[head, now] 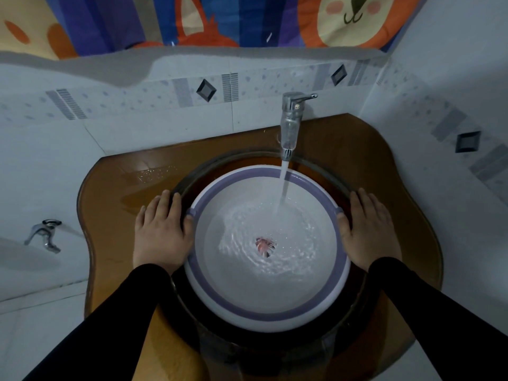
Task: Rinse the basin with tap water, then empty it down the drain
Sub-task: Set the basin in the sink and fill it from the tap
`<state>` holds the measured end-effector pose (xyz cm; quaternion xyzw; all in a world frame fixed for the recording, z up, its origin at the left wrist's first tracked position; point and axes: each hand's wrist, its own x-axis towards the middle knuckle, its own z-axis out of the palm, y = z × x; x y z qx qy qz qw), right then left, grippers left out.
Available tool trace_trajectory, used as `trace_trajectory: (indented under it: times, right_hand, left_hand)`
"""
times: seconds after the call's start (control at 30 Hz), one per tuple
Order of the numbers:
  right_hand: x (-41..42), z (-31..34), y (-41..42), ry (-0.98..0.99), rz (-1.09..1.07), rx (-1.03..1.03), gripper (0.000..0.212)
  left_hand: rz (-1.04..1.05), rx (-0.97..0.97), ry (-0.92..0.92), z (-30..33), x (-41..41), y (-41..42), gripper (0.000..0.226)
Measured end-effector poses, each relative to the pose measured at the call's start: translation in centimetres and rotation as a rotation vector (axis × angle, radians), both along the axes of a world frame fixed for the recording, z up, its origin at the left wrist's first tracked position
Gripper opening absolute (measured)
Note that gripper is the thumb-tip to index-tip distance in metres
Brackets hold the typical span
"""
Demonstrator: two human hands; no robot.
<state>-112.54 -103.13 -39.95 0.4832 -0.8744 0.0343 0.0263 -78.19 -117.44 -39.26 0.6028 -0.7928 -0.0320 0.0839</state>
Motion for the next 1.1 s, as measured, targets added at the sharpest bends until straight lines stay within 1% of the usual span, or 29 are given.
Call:
trace_trajectory:
  times: [0.3, 0.6, 0.83, 1.1]
  right_hand:
    - [0.13, 0.28, 0.13, -0.011, 0.006, -0.001, 0.068]
    - [0.28, 0.52, 0.24, -0.017, 0.012, -0.009, 0.065]
    - [0.21, 0.52, 0.18, -0.026, 0.016, -0.010, 0.069]
    - [0.20, 0.47, 0.14, -0.026, 0.009, 0.001, 0.066]
  left_hand:
    - [0.000, -0.002, -0.008, -0.14, 0.05, -0.09, 0.064]
    - [-0.003, -0.002, -0.001, -0.34, 0.13, -0.13, 0.064]
    - [-0.007, -0.015, 0.010, -0.38, 0.16, -0.15, 0.063]
    - [-0.006, -0.022, 0.011, -0.38, 0.13, -0.14, 0.063]
